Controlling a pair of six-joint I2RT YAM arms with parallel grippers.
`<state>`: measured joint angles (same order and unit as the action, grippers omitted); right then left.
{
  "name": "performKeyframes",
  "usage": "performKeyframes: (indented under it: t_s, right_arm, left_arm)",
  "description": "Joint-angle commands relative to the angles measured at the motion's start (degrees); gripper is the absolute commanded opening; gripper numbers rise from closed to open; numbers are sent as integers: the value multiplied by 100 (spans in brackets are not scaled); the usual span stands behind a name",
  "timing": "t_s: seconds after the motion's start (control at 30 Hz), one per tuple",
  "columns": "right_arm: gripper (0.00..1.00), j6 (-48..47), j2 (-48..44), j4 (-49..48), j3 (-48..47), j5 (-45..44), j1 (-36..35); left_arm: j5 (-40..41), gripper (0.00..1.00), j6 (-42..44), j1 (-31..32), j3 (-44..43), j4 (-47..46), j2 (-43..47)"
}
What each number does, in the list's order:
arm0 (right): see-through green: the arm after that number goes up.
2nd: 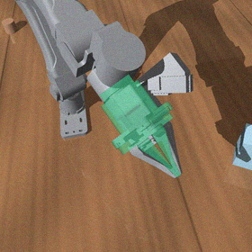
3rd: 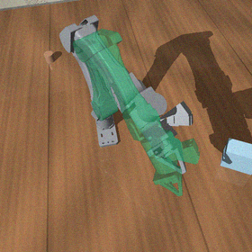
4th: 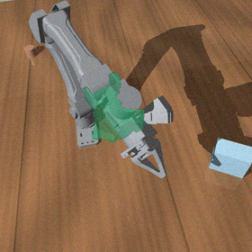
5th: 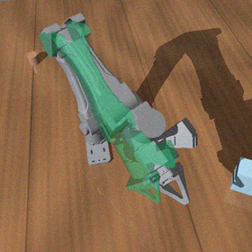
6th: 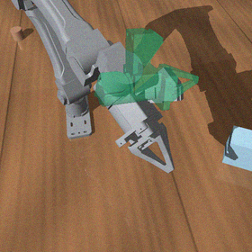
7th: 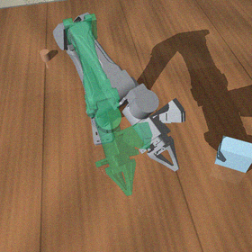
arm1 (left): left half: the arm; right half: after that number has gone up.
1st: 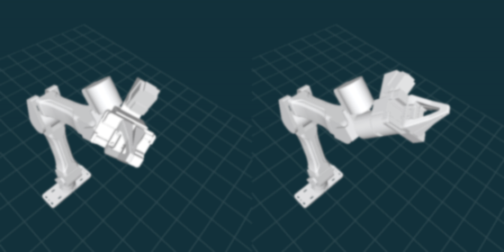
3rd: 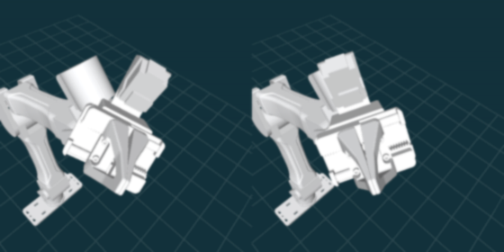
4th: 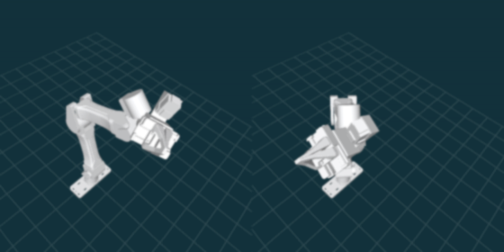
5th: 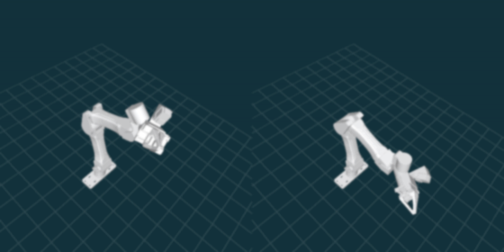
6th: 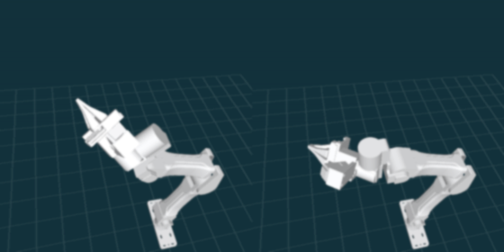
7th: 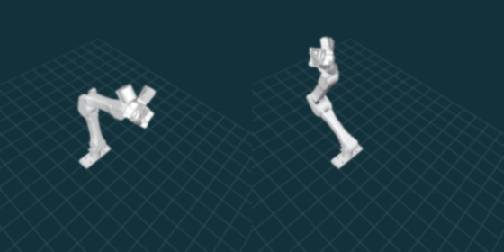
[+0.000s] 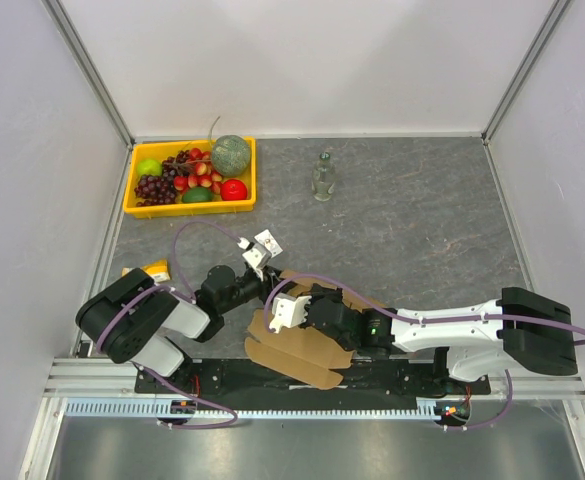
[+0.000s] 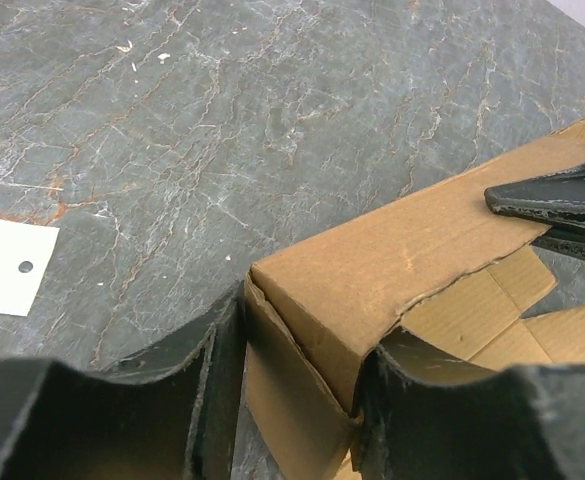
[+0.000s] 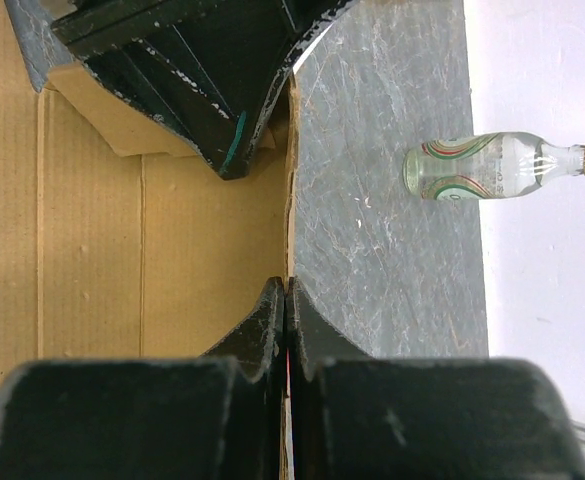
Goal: Fold the paper box
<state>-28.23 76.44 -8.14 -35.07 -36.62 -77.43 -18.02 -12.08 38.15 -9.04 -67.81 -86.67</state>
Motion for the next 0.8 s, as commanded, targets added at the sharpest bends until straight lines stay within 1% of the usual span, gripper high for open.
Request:
performKeyframes:
  t_s: [0.0, 0.1, 0.23, 0.4, 0.53, 0.63, 0.77]
  right_arm:
    - [3, 116, -103, -126, -176, 138, -53]
    - [3, 133, -121, -118, -176, 138, -53]
    - [4, 160, -139, -117, -184, 138, -53]
    - [7, 177, -182, -109, -246, 138, -53]
    - [11, 256, -270, -144, -255, 94, -62]
    - [17, 300, -358, -258, -228, 32, -53]
    - [28, 397, -367, -451, -202, -283, -53]
  left_arm:
    - [141, 42, 302, 70, 51, -162, -25]
    - [159, 32, 320, 78, 34, -118, -34]
    - [194, 21, 373, 96, -28, -83, -43]
    - [255, 2, 425, 131, -168, -118, -165]
    - [378, 2, 460, 149, -300, -521, -385]
    - [431, 2, 513, 158, -493, -960, -692]
    - [414, 2, 470, 175, -713, -2058, -1446]
